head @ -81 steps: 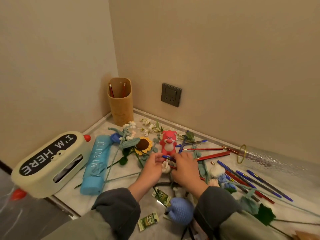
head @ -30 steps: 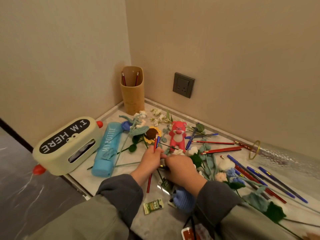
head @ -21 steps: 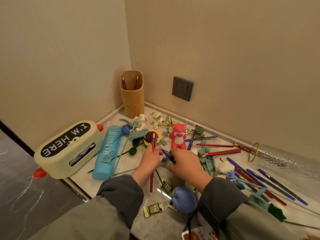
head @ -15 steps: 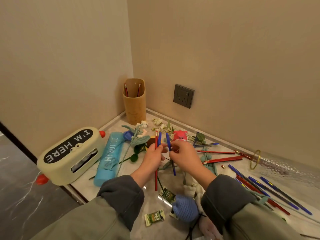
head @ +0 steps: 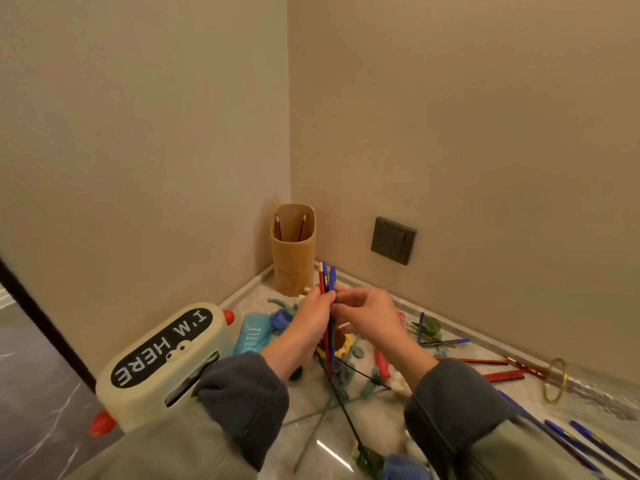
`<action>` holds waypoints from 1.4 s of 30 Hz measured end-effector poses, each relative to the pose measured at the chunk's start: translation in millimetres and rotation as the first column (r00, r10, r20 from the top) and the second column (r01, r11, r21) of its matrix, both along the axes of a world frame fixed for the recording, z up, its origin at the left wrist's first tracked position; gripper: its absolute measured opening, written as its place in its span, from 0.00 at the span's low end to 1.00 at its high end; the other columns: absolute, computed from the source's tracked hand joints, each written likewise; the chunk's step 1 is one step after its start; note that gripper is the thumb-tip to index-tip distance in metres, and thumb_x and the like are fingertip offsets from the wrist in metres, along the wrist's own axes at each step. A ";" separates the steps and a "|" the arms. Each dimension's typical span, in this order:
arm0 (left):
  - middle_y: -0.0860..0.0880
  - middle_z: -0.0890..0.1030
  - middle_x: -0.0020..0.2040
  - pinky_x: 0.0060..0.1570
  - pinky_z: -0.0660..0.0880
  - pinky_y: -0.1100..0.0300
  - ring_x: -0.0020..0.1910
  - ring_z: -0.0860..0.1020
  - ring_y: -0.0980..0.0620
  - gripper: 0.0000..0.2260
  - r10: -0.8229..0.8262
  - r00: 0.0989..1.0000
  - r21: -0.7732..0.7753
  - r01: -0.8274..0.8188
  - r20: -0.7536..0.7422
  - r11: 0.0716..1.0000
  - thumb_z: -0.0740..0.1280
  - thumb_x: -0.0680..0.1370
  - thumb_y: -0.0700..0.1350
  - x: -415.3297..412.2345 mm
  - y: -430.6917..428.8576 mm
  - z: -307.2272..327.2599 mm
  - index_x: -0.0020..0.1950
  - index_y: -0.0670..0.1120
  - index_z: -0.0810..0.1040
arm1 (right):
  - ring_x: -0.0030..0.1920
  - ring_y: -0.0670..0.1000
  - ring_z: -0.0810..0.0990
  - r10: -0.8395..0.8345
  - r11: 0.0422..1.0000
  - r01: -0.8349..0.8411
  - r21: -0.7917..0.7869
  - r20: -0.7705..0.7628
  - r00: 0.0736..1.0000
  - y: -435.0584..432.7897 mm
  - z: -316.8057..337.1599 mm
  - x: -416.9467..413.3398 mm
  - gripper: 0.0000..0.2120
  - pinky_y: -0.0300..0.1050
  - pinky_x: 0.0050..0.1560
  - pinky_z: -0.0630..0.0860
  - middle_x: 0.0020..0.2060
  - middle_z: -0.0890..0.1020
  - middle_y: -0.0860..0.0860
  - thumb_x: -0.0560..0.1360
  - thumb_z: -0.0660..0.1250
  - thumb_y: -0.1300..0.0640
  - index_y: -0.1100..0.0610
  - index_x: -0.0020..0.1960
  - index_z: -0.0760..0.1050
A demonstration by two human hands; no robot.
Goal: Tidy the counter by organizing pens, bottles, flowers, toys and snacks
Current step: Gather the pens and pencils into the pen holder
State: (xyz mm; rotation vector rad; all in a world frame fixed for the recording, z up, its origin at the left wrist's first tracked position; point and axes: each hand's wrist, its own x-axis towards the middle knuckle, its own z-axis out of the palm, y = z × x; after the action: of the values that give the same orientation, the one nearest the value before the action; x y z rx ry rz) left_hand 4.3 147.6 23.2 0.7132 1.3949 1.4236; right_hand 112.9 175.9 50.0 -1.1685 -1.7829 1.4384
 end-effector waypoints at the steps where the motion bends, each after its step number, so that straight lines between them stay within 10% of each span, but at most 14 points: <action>1: 0.42 0.80 0.54 0.51 0.77 0.51 0.50 0.79 0.47 0.10 -0.007 1.000 0.004 0.007 -0.017 1.000 0.55 0.81 0.42 -8.3 3.3 5.0 0.55 0.49 0.76 | 0.39 0.51 0.85 0.008 1.000 -0.009 0.017 0.009 1.000 4.6 4.9 -7.4 0.06 0.44 0.38 0.82 0.41 0.84 0.42 0.73 0.71 0.64 0.55 0.46 0.83; 20: 0.49 0.82 0.54 0.58 0.75 0.56 0.56 0.79 0.51 0.15 -0.073 0.980 0.416 0.145 -0.183 0.898 0.57 0.76 0.40 -142.9 115.9 85.2 0.53 0.54 0.79 | 0.45 0.37 0.82 -0.101 0.876 0.215 0.431 -0.271 0.957 110.2 69.9 -136.8 0.15 0.30 0.44 0.78 0.43 0.83 0.39 0.72 0.70 0.66 0.51 0.54 0.82; 26: 0.53 0.83 0.49 0.47 0.75 0.67 0.51 0.80 0.57 0.17 -0.087 0.983 0.334 0.138 -0.163 0.932 0.55 0.78 0.36 -151.7 136.8 43.1 0.52 0.54 0.79 | 0.47 0.37 0.82 -0.173 0.879 0.260 0.401 -0.240 0.955 130.9 22.2 -149.2 0.17 0.37 0.49 0.80 0.45 0.84 0.40 0.72 0.70 0.65 0.47 0.55 0.82; 34: 0.50 0.79 0.56 0.55 0.74 0.63 0.58 0.77 0.52 0.16 -0.112 0.951 0.180 0.169 -0.289 0.969 0.55 0.79 0.33 -153.1 141.8 19.4 0.55 0.54 0.71 | 0.48 0.41 0.81 -0.225 0.909 0.187 0.373 0.058 0.973 139.7 -28.1 -147.4 0.12 0.48 0.51 0.81 0.48 0.84 0.43 0.74 0.70 0.57 0.48 0.56 0.82; 42: 0.51 0.69 0.70 0.65 0.62 0.63 0.68 0.66 0.57 0.24 -0.016 0.894 0.196 0.116 -0.448 0.974 0.57 0.78 0.31 -145.1 109.1 27.4 0.70 0.51 0.64 | 0.45 0.44 0.83 -0.223 0.910 0.223 0.351 -0.040 0.974 109.2 -23.2 -126.0 0.12 0.47 0.44 0.82 0.49 0.84 0.44 0.76 0.67 0.58 0.47 0.57 0.80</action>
State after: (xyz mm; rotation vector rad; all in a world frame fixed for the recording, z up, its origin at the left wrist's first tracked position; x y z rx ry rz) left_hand -140.8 256.8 50.6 1.2820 1.5500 1.4269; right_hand -13.2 285.1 26.8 -1.1356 -1.7513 0.9372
